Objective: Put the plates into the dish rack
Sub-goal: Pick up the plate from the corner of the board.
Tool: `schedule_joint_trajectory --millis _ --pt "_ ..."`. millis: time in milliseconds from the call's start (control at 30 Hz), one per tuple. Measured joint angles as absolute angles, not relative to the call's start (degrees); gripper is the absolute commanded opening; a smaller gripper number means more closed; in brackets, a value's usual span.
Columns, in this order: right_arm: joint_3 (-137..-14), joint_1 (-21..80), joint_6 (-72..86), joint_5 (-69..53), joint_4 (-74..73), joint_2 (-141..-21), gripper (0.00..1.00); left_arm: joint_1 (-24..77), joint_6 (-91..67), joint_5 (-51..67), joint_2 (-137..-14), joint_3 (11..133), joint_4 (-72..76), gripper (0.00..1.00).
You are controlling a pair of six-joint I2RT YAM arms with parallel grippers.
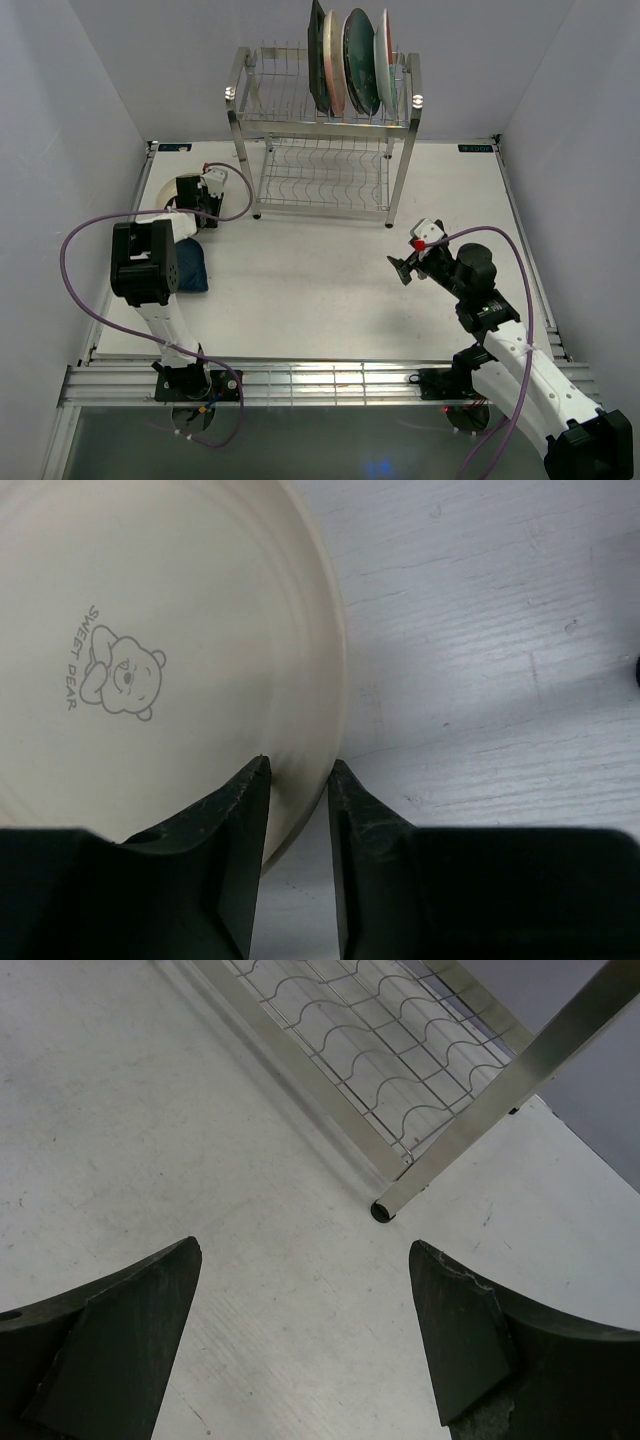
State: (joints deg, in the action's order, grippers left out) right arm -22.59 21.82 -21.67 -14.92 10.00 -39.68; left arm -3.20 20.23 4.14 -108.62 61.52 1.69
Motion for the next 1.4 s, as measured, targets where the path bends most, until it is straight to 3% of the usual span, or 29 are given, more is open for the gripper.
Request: schedule_joint_trajectory --millis 233,267,300,833,1400 --pt "-22.6 21.8 -21.7 -14.9 9.9 -39.7 0.90 -3.2 20.0 5.2 -107.7 61.5 2.2 0.16" --pt "-22.6 21.8 -21.7 -14.9 9.9 -39.7 0.90 -3.2 20.1 5.2 -107.3 61.5 2.4 0.05" --pt "-22.6 21.8 -21.7 -14.8 9.8 -39.7 0.90 -3.2 20.1 5.3 -106.8 61.5 2.9 0.00" --pt "-22.8 21.8 -23.2 -14.3 7.5 -40.6 0.90 -3.2 14.6 5.9 -102.1 61.2 4.3 0.00" --pt "-28.0 21.8 -25.4 -15.4 1.1 -38.4 0.90 -3.2 -6.1 7.0 -86.3 61.8 0.4 0.00"
